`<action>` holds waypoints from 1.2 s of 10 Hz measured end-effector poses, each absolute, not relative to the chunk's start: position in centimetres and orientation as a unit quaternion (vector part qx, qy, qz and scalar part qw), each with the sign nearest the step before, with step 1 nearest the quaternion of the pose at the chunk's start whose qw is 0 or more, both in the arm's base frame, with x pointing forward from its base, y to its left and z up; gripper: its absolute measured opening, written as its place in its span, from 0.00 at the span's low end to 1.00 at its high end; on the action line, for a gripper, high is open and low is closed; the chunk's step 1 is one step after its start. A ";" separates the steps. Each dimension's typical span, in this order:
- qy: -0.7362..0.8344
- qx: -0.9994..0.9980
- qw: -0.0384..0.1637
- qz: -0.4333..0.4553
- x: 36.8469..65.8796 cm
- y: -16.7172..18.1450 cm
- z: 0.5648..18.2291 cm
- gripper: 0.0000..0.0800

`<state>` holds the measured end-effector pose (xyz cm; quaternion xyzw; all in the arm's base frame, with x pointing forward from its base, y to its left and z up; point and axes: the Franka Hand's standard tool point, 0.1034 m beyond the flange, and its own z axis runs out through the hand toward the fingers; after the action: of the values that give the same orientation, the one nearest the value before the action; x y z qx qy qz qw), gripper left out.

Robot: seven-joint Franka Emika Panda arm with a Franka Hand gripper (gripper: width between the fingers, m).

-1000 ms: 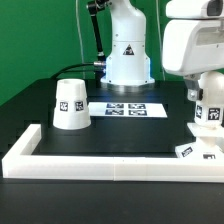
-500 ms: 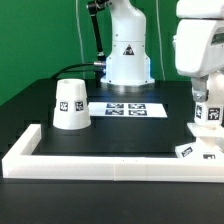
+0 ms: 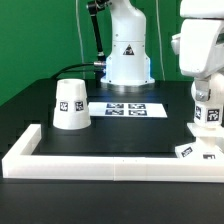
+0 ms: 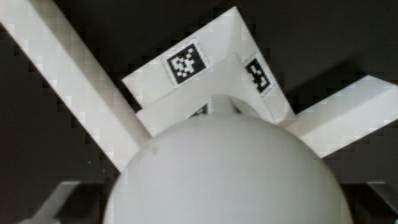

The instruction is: Assemble lamp

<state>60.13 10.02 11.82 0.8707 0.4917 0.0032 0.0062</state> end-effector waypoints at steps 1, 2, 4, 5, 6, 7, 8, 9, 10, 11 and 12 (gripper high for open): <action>0.483 0.876 0.006 0.003 60.1 10.0 11.8 0.72; 0.482 0.876 0.006 0.003 60.1 10.0 11.8 0.72; 0.392 0.920 0.004 0.004 60.1 10.1 11.8 0.72; 0.362 0.932 0.003 0.004 60.1 10.1 11.8 0.72; 0.321 0.947 0.003 0.004 60.1 10.0 11.8 0.72; 0.290 0.957 0.003 0.004 60.1 10.0 11.8 0.72; 0.245 0.970 0.003 0.004 60.1 10.0 11.8 0.72; 0.206 0.979 0.001 0.003 60.0 10.0 11.7 0.72; 0.148 0.989 -0.002 0.003 60.0 10.1 11.7 0.72; 0.102 0.995 -0.004 0.003 60.0 10.1 11.7 0.72; 0.051 0.999 -0.009 0.000 59.9 10.1 11.7 0.72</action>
Offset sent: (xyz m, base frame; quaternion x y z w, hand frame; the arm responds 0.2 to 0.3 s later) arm -0.0080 0.0024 -0.0001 0.0144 -0.0020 0.2775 0.9606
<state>59.89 10.12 11.67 0.9987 0.0506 -0.0001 -0.0094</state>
